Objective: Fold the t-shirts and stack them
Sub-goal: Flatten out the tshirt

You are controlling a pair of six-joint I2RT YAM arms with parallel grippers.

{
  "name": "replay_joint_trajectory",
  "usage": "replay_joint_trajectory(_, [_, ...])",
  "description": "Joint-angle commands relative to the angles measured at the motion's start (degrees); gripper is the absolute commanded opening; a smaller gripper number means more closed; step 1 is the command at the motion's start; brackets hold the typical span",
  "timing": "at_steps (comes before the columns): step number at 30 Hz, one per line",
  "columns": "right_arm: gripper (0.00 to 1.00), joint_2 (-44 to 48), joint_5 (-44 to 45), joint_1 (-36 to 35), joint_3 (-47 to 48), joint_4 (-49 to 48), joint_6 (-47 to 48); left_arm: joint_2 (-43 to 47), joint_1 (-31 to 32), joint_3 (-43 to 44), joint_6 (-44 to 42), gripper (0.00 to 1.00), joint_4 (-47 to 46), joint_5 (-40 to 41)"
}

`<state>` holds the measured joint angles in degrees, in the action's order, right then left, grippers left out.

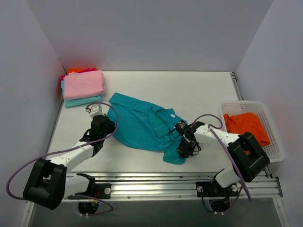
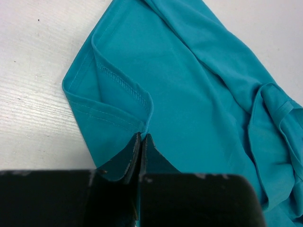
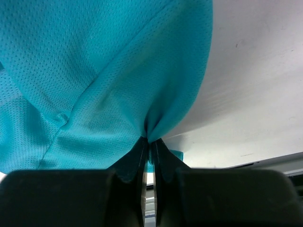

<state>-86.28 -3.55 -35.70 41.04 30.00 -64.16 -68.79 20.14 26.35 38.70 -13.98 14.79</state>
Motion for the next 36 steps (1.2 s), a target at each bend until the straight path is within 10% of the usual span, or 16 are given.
replay_joint_trajectory(1, [0.00, -5.0, 4.2, -1.2, -7.3, -4.2, -0.1, -1.3, -0.5, 2.2, -0.5, 0.02, -3.2, -0.2])
replay_joint_trajectory(20, [0.00, 23.6, 42.3, -12.9, 18.6, 3.1, 2.4, 21.2, 13.3, 8.5, 1.6, 0.02, 21.3, 17.8])
replay_joint_trajectory(36, [0.00, 44.8, 49.4, -14.0, 30.2, -14.4, 27.0, 35.0, 14.2, 50.0, -10.8, 0.02, 51.7, 17.0])
